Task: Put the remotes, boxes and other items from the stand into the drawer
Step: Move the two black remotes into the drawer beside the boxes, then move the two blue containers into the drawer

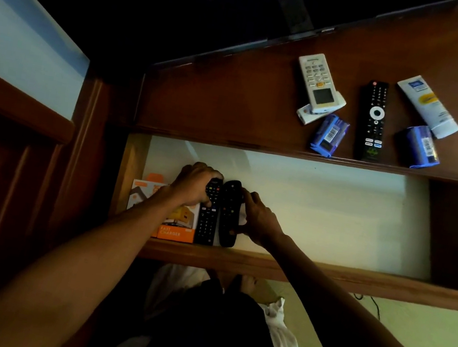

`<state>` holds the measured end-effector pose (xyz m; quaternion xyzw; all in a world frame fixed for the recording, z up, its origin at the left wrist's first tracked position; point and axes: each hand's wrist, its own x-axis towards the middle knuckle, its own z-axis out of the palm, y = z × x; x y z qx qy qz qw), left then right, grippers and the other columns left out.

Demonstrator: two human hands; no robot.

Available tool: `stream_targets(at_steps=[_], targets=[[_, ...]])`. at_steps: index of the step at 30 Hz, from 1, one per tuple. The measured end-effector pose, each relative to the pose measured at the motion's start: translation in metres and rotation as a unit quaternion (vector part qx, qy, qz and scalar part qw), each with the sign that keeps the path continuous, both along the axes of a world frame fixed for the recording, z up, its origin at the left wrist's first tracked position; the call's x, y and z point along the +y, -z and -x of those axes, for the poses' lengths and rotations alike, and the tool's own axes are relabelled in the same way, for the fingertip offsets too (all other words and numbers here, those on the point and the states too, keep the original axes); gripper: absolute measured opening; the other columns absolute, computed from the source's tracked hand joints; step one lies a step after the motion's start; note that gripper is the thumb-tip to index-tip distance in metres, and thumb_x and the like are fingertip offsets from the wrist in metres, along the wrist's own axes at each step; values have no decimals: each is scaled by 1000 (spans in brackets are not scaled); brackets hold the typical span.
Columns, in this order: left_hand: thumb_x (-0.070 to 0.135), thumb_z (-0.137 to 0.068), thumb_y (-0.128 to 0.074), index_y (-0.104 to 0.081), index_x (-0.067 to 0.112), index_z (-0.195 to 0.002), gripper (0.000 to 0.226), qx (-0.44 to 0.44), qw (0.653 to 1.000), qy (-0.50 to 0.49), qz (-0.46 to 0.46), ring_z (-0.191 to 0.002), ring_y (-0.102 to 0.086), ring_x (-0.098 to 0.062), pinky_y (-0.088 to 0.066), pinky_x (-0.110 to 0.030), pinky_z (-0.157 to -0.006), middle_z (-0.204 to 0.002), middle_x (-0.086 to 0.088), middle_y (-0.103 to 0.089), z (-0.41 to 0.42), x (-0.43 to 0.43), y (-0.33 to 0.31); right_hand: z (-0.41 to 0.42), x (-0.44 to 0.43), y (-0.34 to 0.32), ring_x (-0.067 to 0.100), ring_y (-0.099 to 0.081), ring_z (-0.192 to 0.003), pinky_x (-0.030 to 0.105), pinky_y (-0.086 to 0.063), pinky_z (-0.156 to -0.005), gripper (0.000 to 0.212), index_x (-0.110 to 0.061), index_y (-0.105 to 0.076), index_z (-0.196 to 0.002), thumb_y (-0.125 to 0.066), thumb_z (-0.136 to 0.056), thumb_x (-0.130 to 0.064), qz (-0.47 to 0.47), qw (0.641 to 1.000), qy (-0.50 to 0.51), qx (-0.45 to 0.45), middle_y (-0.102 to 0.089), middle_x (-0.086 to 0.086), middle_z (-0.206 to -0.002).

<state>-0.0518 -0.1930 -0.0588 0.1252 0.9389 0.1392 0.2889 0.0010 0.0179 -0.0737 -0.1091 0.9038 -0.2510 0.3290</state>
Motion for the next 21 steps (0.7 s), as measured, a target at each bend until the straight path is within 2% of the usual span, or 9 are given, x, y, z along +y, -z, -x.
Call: stream_targets(at_steps=[5,11,15,16,18,21], targets=[[37,-61,-86,-55,24,-132,78,-13,1000,17,23,-122,-44,-31,-38,-46,-98,-126,-6,-60,2,5,-3,-2,1,2,39,-64,-102,51,-55,-81,111,-15,-18,-150,-88,-64,-29,-3,1000,-1,-3,-44,13,-138],[39,-66,-83,-55,23,-132,73,-13,999,27,30,-121,-46,-31,-40,-45,-96,-126,-7,-63,2,5,-7,-8,-1,0,38,-63,-104,48,-53,-82,107,-13,-21,-148,-88,-65,-25,1,1000,-1,-10,-44,14,-139],[36,-81,-73,-42,17,-144,73,-25,999,-5,28,-136,-36,-32,-33,-47,-108,-142,-13,-50,-1,10,-24,-3,5,-15,38,-60,-113,49,-54,-85,104,-14,-21,-149,-84,-69,-35,-24,999,-30,-23,-43,13,-141],[36,-83,-70,-41,16,-145,71,-24,999,-15,19,-137,-36,-31,-34,-47,-109,-145,-13,-48,-1,14,-31,0,7,-21,37,-60,-114,49,-54,-85,99,-16,-24,-148,-82,-72,-39,-28,999,-31,-20,-44,13,-140],[35,-86,-67,-48,16,-140,61,-23,999,-42,-17,-129,-47,-30,-43,-45,-102,-140,-10,-54,2,21,-48,7,16,-35,31,-62,-110,45,-53,-83,79,-19,-36,-141,-74,-78,-46,-27,999,-31,-11,-52,8,-135],[33,-87,-67,-63,16,-124,41,-48,992,-62,-97,-102,-64,-21,-50,-32,-85,-115,-5,-68,17,36,-77,20,43,-61,22,-66,-94,36,-50,-78,47,-22,-55,-122,-66,-85,-48,-16,1000,2,9,-66,-1,-119]])
